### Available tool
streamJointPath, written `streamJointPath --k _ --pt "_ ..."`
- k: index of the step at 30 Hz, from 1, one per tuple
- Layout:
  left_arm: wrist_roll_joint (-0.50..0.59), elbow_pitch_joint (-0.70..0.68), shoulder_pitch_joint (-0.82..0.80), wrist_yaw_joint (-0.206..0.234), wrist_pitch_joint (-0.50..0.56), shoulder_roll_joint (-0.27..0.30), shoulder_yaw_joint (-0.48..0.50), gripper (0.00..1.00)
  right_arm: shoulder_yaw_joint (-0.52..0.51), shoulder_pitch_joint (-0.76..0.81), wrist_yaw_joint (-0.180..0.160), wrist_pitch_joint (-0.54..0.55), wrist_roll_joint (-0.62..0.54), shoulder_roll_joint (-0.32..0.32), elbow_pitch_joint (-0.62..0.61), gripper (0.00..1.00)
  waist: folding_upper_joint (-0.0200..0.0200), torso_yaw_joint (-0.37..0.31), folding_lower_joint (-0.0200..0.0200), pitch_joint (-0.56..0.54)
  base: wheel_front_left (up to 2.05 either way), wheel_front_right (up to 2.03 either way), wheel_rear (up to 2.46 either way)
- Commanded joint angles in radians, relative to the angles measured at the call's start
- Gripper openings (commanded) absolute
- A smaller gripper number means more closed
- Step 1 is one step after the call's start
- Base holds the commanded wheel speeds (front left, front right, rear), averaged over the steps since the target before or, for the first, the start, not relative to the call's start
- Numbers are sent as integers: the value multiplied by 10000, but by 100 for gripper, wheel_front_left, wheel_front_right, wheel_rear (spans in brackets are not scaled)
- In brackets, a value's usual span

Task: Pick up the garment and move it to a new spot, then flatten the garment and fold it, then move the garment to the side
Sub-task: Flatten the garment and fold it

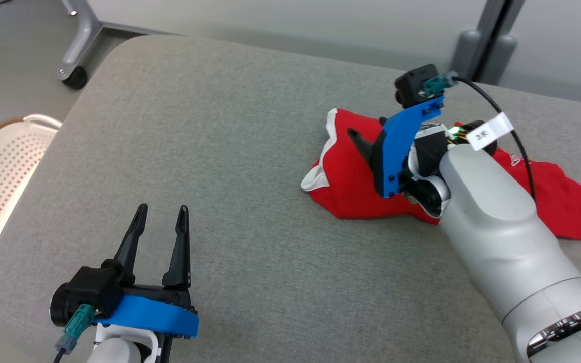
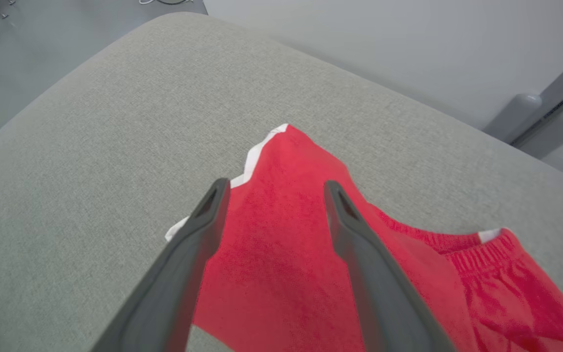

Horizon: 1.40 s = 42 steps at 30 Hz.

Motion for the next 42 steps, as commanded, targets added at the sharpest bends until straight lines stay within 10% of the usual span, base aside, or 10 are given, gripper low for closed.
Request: streamJointPath --k 1,12,13,14,15,27,42 --pt "61 18 -195 -97 -44 -86 26 100 362 -15 5 138 312 -11 -281 100 0 345 -1 260 0 0 0" --pt "327 171 -416 -439 -45 -578 220 100 1126 -303 3 384 -1373 -20 1067 100 0 963 -1 614 0 0 0" --pt "355 181 -410 -456 -45 -600 259 100 1069 -303 3 439 -1578 -20 1211 35 0 959 -1 624 0 0 0" --pt "377 192 -399 -485 -45 -620 303 100 1004 -271 3 480 -1686 -17 1290 4 0 946 -1 630 0 0 0" --pt "406 201 -382 -490 -45 -636 346 100 927 -219 3 515 -1756 -17 1370 0 0 919 -1 628 0 0 0" --pt "628 155 -69 -532 -45 -453 814 100 -691 720 3 -1873 -1849 -13 491 0 0 -265 -1 15 0 0 0" --pt "504 -419 726 -165 280 60 1115 100 -2704 6055 3 -3937 -1464 -11 -4851 0 0 -2085 -1 -947 0 0 0"
